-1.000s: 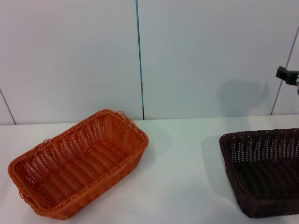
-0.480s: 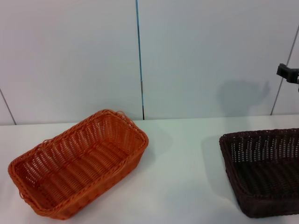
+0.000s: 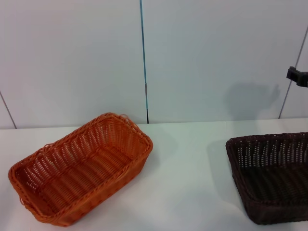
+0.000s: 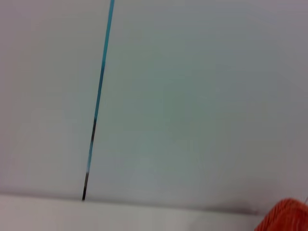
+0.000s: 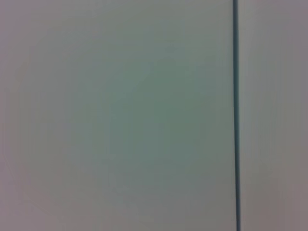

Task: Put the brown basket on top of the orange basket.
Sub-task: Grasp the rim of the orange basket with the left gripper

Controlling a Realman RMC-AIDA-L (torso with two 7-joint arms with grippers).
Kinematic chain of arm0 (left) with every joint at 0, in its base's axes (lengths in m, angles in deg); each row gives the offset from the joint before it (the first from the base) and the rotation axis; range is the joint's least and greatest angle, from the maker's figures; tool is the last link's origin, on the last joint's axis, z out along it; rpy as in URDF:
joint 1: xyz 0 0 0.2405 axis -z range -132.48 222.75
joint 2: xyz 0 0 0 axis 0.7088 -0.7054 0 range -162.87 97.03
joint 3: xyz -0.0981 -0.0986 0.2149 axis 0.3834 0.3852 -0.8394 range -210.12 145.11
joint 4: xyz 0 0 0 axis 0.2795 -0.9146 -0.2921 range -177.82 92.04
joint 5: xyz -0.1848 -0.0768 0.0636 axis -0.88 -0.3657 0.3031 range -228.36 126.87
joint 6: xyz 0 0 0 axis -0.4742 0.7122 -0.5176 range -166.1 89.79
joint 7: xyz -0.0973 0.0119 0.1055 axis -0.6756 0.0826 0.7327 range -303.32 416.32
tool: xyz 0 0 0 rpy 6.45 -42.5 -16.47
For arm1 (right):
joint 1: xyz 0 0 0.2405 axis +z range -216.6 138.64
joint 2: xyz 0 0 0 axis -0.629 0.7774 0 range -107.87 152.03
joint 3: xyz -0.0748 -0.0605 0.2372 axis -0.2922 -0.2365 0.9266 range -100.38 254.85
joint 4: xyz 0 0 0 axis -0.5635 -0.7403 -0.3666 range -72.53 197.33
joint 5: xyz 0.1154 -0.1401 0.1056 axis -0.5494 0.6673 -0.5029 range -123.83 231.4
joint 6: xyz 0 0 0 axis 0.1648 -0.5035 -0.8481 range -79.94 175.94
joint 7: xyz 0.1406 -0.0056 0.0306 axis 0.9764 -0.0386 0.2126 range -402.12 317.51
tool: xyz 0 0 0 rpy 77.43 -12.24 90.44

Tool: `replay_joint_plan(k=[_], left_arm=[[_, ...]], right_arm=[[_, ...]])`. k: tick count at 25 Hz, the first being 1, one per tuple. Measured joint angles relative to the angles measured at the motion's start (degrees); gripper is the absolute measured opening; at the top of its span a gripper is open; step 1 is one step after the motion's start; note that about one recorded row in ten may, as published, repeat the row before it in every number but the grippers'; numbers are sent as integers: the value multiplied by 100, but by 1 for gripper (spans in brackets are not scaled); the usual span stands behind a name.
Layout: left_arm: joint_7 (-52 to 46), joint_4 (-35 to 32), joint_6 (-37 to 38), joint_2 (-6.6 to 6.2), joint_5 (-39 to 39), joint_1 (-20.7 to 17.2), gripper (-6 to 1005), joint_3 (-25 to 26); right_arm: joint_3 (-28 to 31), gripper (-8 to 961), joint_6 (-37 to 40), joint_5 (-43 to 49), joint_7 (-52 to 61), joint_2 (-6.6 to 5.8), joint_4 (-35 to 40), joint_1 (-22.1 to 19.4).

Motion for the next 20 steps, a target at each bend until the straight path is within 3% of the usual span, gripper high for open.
replay_joint_plan(k=[6,13,20], left_arm=[[-1116,-409,10,75,1107,97,690,-501],[-1917,-540,18,138,1660,184,690,-904],[-2205,-543,116,198,1871,280,689,-993]], right_arm=[[8,806,-119,0,-1,-21,137,29],[13,806,-186,8,-2,-32,238,30],[42,806,-188,9,-171,-40,264,25]])
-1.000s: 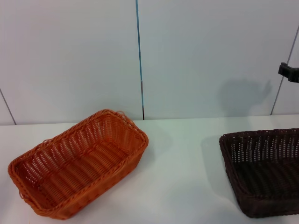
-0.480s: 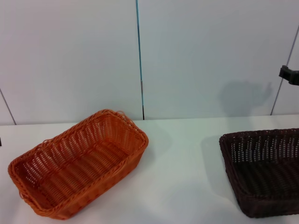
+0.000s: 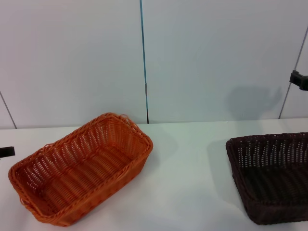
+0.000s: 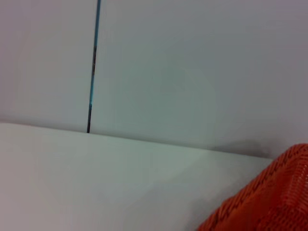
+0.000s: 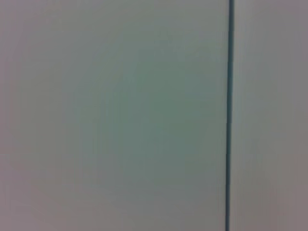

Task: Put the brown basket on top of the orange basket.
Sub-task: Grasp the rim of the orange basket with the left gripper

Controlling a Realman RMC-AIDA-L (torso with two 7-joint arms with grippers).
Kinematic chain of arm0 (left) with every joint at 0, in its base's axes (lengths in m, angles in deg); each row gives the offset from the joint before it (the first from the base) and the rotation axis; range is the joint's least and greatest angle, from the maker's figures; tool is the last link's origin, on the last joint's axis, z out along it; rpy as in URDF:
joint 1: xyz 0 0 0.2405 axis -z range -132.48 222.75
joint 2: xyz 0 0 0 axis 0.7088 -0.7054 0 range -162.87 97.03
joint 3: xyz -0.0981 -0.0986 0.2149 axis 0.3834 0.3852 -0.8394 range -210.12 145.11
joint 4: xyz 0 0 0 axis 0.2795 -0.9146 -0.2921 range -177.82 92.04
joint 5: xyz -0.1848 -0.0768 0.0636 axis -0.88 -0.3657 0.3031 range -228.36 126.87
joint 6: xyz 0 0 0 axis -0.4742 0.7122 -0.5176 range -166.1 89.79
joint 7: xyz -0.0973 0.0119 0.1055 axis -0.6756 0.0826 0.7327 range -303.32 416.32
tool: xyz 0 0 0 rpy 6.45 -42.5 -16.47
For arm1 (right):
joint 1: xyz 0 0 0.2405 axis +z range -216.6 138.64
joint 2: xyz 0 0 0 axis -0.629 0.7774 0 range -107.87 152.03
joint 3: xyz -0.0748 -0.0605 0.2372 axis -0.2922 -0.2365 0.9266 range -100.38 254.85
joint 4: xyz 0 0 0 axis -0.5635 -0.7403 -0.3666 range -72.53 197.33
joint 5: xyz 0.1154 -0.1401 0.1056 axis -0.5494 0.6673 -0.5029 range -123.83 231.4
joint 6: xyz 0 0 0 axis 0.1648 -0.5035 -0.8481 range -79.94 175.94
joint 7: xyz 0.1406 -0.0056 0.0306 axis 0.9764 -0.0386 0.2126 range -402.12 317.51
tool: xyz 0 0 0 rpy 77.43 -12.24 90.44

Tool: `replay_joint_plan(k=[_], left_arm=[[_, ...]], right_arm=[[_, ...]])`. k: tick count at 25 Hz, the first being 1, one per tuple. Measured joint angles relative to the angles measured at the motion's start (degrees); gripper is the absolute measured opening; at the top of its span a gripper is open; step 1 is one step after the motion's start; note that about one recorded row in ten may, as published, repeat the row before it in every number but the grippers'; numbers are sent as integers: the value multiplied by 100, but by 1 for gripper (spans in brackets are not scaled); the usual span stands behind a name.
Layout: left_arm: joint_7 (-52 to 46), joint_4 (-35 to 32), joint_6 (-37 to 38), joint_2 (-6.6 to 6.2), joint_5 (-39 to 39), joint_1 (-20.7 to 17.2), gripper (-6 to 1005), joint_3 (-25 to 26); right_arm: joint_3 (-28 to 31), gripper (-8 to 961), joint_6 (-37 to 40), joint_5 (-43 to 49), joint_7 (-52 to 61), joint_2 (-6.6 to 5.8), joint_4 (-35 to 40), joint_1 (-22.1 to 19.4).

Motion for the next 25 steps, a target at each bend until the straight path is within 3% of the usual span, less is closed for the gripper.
replay_joint_plan(k=[14,25], left_arm=[[-1054,74,157,58,947,195,687,-376],[-1603,875,116,48,1258,433,688,-553]], right_arm=[[126,806,-140,0,-382,29,93,-50],[206,806,-602,0,-418,51,385,-166]])
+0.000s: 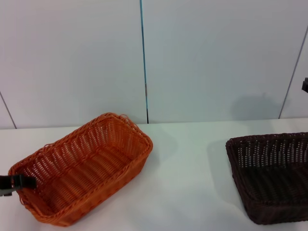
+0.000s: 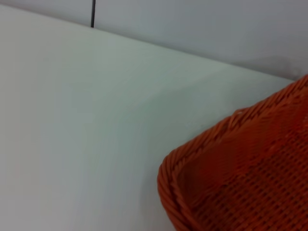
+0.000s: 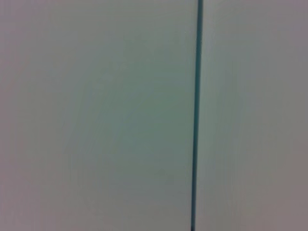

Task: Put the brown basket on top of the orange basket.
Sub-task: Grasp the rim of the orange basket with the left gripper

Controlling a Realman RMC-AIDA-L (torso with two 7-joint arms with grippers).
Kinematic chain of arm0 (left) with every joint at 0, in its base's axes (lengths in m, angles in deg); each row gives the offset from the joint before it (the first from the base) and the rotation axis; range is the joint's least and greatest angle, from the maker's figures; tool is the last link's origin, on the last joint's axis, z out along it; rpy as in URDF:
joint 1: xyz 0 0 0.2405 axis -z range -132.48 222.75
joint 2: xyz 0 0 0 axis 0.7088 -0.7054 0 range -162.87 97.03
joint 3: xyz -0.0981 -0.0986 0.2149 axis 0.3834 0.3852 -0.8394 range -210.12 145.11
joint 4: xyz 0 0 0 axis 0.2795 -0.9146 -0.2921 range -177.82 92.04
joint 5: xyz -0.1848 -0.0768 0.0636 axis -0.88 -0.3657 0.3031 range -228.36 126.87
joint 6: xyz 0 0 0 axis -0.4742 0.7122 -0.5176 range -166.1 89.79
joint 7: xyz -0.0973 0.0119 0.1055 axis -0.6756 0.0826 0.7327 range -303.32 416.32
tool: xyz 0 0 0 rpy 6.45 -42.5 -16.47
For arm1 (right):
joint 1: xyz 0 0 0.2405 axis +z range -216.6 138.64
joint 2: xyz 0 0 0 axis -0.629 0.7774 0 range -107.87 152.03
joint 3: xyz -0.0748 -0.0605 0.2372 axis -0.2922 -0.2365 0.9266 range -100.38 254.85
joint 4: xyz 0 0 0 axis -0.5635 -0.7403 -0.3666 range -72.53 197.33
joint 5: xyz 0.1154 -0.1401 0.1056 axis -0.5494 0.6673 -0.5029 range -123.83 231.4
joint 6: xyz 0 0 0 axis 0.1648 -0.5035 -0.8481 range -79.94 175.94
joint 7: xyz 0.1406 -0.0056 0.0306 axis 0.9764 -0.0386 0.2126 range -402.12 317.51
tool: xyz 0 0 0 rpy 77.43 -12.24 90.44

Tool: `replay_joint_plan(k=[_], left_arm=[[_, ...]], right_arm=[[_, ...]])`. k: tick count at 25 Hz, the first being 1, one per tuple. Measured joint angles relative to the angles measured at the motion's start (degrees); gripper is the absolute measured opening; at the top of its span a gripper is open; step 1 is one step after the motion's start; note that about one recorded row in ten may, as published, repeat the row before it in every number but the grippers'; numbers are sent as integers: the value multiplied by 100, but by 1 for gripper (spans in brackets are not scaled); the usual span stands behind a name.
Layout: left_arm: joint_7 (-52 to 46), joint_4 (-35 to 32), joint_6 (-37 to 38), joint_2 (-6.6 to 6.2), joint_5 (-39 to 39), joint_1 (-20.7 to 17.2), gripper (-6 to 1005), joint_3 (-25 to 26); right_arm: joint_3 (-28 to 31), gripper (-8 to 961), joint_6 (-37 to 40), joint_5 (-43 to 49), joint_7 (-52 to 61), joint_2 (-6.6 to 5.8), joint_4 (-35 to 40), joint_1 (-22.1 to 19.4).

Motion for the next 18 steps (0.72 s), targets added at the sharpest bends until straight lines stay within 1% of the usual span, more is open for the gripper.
replay_joint_plan(k=[11,18], left_arm=[[-37,586,-447,-16,44,134,686,-3],[-39,761,-720,-20,49,131,684,9]], right_arm=[[0,806,-130,0,-21,-24,85,-15],[0,806,-174,0,-83,-18,131,-11]])
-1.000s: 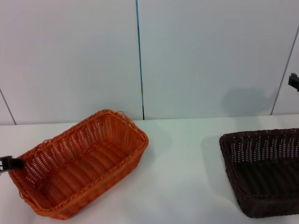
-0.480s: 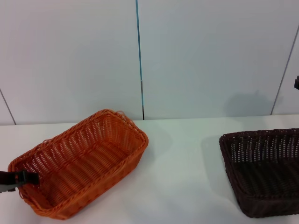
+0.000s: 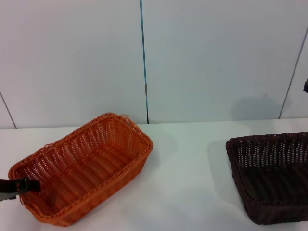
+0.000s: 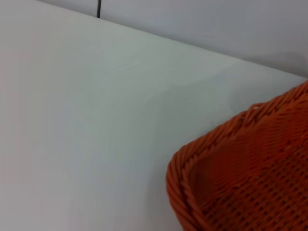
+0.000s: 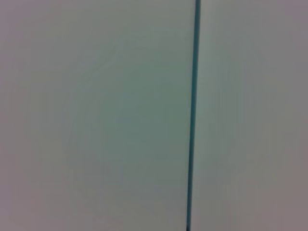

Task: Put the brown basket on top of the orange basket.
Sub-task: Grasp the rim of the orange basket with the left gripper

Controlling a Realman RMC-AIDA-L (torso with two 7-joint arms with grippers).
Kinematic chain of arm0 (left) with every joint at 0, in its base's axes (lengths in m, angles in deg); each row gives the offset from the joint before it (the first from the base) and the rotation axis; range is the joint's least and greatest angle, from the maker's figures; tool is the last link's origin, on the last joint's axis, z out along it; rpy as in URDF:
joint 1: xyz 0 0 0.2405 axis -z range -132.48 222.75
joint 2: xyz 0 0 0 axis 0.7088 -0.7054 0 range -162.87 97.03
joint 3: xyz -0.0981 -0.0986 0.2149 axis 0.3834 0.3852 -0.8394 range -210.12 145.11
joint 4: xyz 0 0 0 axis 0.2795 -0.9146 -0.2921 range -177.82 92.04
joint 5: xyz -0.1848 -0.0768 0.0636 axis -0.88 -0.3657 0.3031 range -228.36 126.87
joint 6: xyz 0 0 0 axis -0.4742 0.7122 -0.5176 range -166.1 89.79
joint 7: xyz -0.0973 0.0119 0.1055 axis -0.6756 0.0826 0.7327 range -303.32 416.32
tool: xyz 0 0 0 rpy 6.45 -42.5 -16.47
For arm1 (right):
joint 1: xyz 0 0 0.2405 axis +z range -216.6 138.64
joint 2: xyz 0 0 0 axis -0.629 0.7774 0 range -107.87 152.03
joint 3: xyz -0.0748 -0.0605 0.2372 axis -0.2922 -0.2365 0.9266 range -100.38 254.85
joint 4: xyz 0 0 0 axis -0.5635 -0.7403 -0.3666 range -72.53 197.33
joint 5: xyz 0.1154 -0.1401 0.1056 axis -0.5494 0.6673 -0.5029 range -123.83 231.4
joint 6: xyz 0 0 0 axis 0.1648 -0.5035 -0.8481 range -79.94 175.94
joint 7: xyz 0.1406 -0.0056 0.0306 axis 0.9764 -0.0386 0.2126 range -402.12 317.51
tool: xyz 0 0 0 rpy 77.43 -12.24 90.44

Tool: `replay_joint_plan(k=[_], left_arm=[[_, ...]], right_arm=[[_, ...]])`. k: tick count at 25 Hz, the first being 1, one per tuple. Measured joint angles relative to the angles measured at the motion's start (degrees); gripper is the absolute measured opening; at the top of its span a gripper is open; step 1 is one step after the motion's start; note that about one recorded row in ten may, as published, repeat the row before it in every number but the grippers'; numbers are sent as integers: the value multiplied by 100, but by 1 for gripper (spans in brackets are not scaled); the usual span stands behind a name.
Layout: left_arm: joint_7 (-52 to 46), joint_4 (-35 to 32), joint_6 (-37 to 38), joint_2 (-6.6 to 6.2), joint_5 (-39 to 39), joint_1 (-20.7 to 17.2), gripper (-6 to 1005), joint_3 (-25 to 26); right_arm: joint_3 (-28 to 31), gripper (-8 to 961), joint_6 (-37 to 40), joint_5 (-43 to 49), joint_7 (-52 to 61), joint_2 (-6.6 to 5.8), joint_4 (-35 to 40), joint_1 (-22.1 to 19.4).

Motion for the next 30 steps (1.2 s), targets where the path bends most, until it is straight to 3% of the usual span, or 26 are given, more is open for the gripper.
replay_joint_plan(k=[14,19,30], left_arm=[[20,475,-486,-22,7,42,676,39],[8,483,-369,-56,7,52,497,42],[0,487,-200,-72,6,66,265,50]], right_arm=[[0,805,-170,0,-6,-1,126,8],[0,805,-241,0,-6,-5,233,58],[0,805,-355,0,-5,-5,248,59]])
